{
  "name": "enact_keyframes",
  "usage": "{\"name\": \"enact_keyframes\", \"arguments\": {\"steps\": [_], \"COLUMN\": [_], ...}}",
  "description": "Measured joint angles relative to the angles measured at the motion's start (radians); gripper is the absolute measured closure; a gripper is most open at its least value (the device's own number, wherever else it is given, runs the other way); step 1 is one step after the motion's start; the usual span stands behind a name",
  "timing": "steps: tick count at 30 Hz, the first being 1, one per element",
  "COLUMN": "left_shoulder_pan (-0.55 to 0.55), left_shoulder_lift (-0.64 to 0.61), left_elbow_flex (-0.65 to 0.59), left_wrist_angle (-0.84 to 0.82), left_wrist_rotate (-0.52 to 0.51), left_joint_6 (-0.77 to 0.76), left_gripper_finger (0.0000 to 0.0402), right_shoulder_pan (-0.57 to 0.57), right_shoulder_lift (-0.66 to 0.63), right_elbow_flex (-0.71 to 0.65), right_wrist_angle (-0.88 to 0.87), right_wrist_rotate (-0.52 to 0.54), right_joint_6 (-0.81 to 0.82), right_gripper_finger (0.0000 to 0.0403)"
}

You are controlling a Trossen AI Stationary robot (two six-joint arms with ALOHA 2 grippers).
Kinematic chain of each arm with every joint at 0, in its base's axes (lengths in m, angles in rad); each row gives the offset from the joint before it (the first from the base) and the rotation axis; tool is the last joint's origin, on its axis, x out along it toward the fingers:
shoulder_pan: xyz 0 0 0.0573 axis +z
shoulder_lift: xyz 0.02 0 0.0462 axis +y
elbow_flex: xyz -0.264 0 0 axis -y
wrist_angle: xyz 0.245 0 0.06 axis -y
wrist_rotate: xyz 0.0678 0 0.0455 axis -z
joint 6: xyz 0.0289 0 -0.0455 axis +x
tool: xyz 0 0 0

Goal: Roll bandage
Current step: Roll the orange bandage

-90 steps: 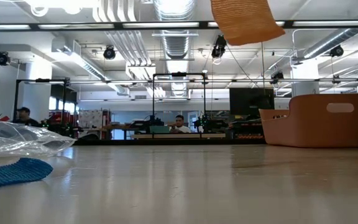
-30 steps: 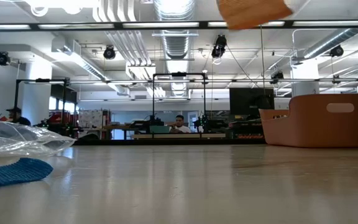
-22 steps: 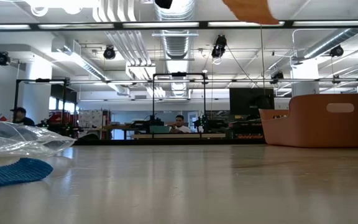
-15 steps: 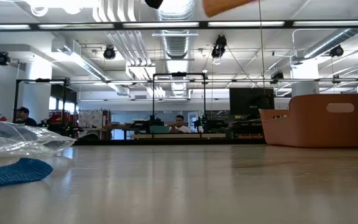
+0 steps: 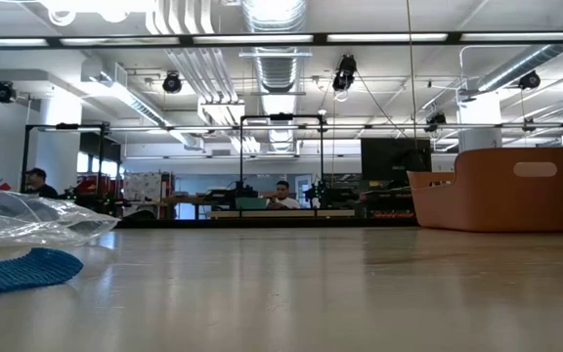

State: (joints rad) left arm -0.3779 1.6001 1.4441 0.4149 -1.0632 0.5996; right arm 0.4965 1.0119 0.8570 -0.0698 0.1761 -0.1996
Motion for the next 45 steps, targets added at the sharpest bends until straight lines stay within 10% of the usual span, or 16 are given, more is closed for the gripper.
{"name": "enact_keyframes", "arguments": {"steps": [20,33,45], "left_shoulder_pan": [-0.095,-0.066,-0.022], "left_shoulder_lift": [0.003,-0.004,-0.102], "left_elbow_flex": [0.261,0.332,0.224], "left_wrist_angle": [-0.179,-0.168,-0.381], "left_wrist_rotate": [0.481,0.336,0.097], "left_joint_6": [0.022,0.182,0.099], "left_gripper_finger": [0.0401,0.0401,0.0401], "right_shoulder_pan": [-0.127,-0.139,-0.070], "right_shoulder_lift": [0.122,0.192,0.085], "right_elbow_flex": [0.000,0.002,0.004], "right_wrist_angle": [0.033,0.135,0.127], "right_wrist_rotate": [0.002,-0.282,-0.288], "right_joint_6": [0.221,0.261,0.239], "right_gripper_finger": [0.0394,0.0394,0.0394]}}
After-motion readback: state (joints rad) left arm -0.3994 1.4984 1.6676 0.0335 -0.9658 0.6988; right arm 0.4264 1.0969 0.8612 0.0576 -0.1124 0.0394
